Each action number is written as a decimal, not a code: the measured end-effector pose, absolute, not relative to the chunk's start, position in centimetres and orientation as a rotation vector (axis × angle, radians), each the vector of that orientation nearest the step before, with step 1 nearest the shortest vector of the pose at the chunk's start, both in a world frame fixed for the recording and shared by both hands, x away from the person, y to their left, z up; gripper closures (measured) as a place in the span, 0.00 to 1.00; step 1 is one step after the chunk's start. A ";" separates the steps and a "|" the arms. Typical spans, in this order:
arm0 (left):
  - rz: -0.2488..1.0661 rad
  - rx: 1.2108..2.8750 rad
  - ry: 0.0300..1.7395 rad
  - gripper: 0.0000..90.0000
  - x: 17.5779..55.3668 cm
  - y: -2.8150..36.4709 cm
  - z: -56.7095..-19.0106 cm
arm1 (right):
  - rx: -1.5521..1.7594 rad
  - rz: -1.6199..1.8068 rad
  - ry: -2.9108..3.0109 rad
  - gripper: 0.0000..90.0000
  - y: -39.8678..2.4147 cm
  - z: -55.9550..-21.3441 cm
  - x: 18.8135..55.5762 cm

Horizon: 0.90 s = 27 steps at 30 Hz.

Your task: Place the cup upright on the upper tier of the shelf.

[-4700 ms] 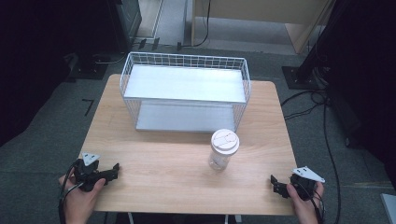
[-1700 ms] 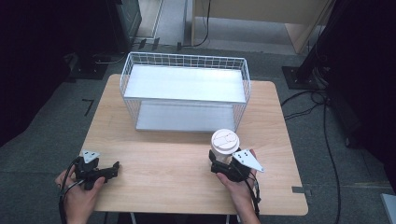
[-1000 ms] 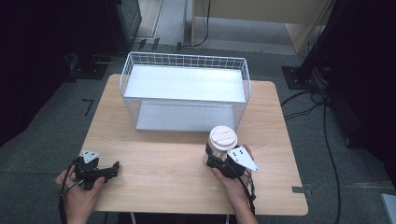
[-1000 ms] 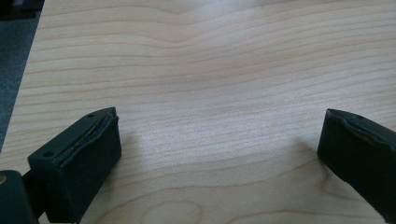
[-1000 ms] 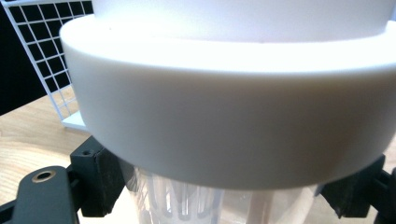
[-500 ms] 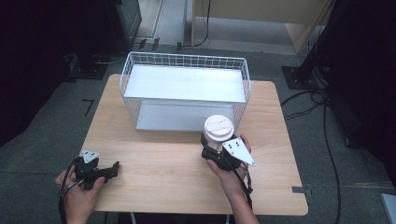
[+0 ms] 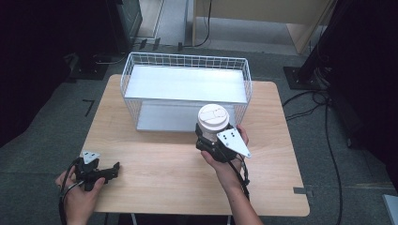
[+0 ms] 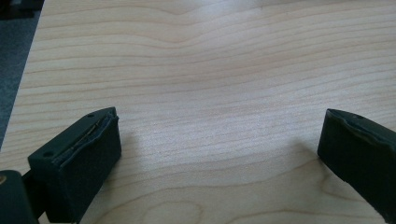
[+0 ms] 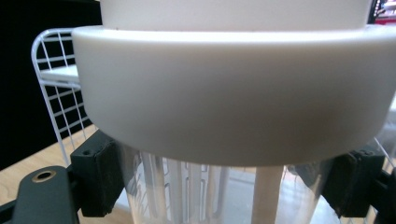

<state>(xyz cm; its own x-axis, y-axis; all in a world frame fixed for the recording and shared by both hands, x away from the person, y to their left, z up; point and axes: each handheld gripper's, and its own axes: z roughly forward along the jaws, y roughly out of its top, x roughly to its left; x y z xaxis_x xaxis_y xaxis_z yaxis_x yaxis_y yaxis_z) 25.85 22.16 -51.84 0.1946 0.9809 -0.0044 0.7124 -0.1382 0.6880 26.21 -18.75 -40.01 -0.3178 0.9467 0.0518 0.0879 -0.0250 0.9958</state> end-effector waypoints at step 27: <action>0.612 1.902 1.574 0.00 25.8 22.3 -51.8 | 1.046 1.477 1.313 0.17 -17.0 -33.5 29.9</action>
<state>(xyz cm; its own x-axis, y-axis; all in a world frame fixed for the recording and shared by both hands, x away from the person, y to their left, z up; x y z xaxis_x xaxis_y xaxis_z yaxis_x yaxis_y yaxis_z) 25.83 22.34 -51.82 0.1950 0.9806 -0.0197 0.7095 -0.1272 0.6932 29.89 -17.04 -33.46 -0.2633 0.9640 0.0376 -0.0754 -0.0594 0.9954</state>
